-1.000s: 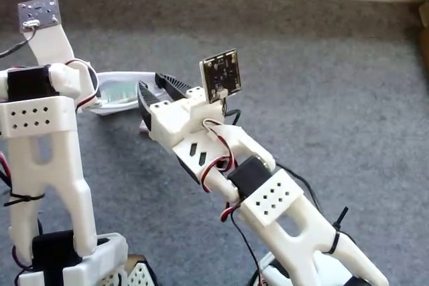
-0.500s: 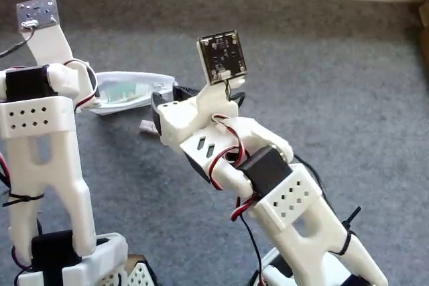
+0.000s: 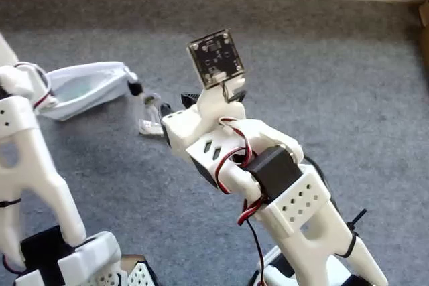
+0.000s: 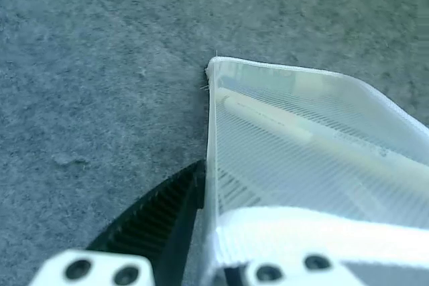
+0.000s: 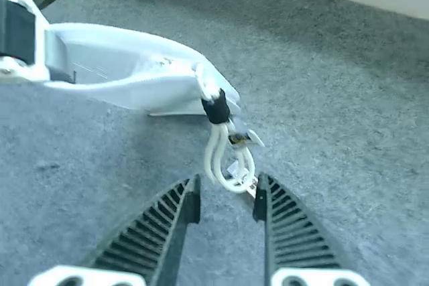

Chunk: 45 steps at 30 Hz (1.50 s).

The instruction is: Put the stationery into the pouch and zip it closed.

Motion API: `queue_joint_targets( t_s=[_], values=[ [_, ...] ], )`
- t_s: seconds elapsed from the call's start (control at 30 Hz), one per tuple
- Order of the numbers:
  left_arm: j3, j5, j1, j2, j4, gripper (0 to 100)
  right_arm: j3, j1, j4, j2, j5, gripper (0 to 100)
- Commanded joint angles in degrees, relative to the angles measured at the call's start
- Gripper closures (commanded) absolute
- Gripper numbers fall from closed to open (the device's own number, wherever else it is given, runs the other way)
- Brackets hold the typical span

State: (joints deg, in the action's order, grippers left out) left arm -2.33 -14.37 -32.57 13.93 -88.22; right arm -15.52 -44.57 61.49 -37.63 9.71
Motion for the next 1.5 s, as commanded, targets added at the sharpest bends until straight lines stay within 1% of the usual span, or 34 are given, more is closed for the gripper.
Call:
queue_joint_targets(
  t_s=[0.0, 0.17, 0.33, 0.47, 0.57, 0.6, 0.67, 0.77, 1.0, 1.13, 1.37, 1.47],
  values=[
    [-3.4, -0.4, -4.3, 1.4, 0.7, 99, -2.4, 0.8, -0.5, -0.5, -6.1, 86.4],
    [-3.4, -0.4, -7.1, 1.4, 0.7, 99, -9.2, 0.8, -7.3, -0.3, -11.3, 86.4],
    [-3.0, -2.7, -8.9, 1.4, 0.7, 99, -12.2, 1.0, -10.6, 7.0, -12.2, 86.0],
    [-2.8, -2.7, -9.6, 1.4, 0.7, 99, -9.0, 1.0, -12.8, 17.1, -12.3, 85.3],
    [-2.8, -2.7, -9.6, 1.4, 0.7, 99, -5.3, 1.0, -12.7, 23.5, -12.3, 79.7],
    [-2.7, -2.7, -9.7, 1.4, 0.7, 99, -4.0, 1.0, -12.7, 25.4, -13.1, 78.0],
    [-2.1, -2.7, -9.7, 1.4, 0.7, 99, -1.8, 1.0, -12.7, 28.5, -17.1, 76.1],
    [-1.4, -2.7, -9.7, 1.4, 1.1, 99, 0.7, 0.7, -13.0, 32.8, -21.0, 76.0],
    [-1.3, -2.7, -9.7, 1.4, 1.1, 99, 9.2, -0.7, -13.0, 45.2, -25.1, 75.9],
    [-1.3, -2.7, -10.2, 1.4, 1.2, 99, 13.6, -0.6, -13.0, 50.9, -25.4, 75.8],
    [-1.2, -2.7, -10.6, 1.4, 1.2, 99, 15.5, -1.6, -13.1, 56.9, -25.5, 75.8],
    [-1.2, -2.8, -10.5, 1.4, 1.2, 99, 15.5, -1.7, -16.0, 58.9, -25.5, 75.8]
  ],
)
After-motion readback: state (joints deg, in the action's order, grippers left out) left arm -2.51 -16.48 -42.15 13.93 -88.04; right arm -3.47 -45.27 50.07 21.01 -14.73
